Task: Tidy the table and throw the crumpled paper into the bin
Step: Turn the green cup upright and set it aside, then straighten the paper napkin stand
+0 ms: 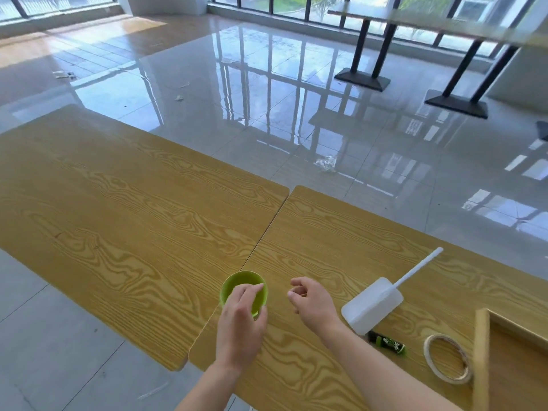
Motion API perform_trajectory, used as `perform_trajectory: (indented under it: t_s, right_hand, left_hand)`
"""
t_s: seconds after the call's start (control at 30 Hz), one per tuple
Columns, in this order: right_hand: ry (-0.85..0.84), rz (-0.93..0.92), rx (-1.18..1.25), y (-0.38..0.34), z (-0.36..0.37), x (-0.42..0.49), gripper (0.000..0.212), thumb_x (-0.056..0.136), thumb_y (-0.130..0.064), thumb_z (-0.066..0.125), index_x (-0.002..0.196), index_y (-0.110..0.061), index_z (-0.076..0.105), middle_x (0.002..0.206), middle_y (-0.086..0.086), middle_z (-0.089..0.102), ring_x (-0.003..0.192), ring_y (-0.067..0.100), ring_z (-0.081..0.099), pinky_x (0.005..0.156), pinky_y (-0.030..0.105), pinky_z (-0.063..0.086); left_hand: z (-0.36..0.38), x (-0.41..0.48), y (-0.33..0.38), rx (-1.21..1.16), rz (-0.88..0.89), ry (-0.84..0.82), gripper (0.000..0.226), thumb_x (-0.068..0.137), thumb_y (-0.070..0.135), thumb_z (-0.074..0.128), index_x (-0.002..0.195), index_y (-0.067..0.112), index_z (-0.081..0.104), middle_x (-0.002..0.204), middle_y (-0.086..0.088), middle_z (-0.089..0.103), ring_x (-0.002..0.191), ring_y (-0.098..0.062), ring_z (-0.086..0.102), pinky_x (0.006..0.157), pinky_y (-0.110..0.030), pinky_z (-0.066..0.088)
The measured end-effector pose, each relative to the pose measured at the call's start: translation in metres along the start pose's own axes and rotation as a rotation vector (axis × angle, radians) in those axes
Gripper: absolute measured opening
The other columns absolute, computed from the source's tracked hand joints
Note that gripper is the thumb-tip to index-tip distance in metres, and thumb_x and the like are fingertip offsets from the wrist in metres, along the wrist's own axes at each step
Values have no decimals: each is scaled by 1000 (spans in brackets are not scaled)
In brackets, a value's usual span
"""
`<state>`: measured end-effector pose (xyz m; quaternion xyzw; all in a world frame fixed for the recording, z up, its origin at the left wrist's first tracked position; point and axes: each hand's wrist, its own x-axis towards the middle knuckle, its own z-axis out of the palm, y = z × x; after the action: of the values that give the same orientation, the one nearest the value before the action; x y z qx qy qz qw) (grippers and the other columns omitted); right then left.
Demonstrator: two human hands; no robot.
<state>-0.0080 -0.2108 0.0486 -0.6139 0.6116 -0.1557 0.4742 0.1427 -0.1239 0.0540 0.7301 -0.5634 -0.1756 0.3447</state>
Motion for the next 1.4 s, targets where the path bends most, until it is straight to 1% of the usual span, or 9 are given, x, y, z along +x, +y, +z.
perform_trajectory:
  t_s: [0.37, 0.6, 0.8, 0.93, 1.13, 1.2, 1.27, 1.33, 1.4]
  right_hand:
    - [109, 21, -32, 71, -55, -59, 30, 91, -26, 63, 120, -20, 66, 93, -11, 70, 89, 1, 64, 81, 18, 50]
    - [234, 146, 39, 118, -102, -82, 17, 92, -27, 60, 107, -28, 68, 89, -16, 69, 86, -3, 61, 67, 11, 42]
    - [322, 233, 99, 156, -145, -97, 19, 91, -25, 61, 107, -31, 69, 88, -16, 68, 87, -1, 61, 72, 18, 46]
    - [367, 241, 106, 173, -173, -101, 18, 89, -23, 65, 105, -29, 70, 90, -17, 69, 92, 1, 63, 80, 23, 49]
    - [418, 175, 127, 163, -208, -82, 22, 90, -23, 65, 112, -24, 69, 94, -11, 69, 92, 9, 65, 86, 30, 52]
    - [421, 150, 161, 157, -214, -77, 20, 91, -22, 66, 111, -23, 68, 93, -7, 70, 89, 14, 67, 86, 37, 55]
    - [441, 136, 169, 158, -221, -76, 20, 92, -22, 66, 111, -23, 68, 91, -7, 70, 86, 11, 66, 78, 30, 55]
    - [491, 159, 95, 170, -227, -82, 22, 92, -24, 65, 113, -23, 69, 92, -11, 69, 86, 6, 64, 71, 21, 48]
    - [544, 230, -35, 191, -231, -96, 27, 92, -24, 64, 118, -20, 67, 97, -9, 68, 89, 10, 61, 73, 23, 46]
  left_hand:
    - [49, 1, 66, -115, 138, -112, 39, 85, 13, 70, 123, 20, 63, 112, 13, 61, 103, -5, 59, 85, -27, 51]
    - [76, -13, 100, -194, 192, -198, 46, 82, 12, 73, 126, 22, 62, 110, 19, 60, 104, 2, 57, 86, -18, 47]
    - [96, -26, 123, -281, 150, -224, 53, 83, 25, 75, 132, 23, 56, 116, 19, 60, 106, 4, 57, 87, -26, 51]
    - [108, -24, 138, -372, 66, -224, 41, 89, 27, 68, 129, 23, 59, 111, 15, 66, 102, 1, 62, 84, -31, 54]
    - [115, -19, 151, -404, 14, -162, 23, 94, 36, 58, 112, 25, 67, 95, 6, 70, 90, -2, 65, 68, -9, 45]
    - [119, -17, 155, -397, 9, -159, 13, 96, 37, 56, 101, 32, 66, 85, 15, 68, 78, 2, 62, 62, -8, 41]
    - [121, -15, 159, -376, 46, -130, 14, 98, 31, 55, 88, 37, 62, 70, 25, 61, 63, 5, 55, 56, -10, 39]
    - [125, -14, 162, -364, 70, -134, 14, 97, 28, 56, 98, 40, 65, 70, 24, 62, 65, 2, 56, 59, -11, 40]
    - [128, -12, 162, -344, 104, -144, 24, 96, 25, 58, 111, 42, 65, 70, 18, 61, 67, -2, 56, 61, -12, 41]
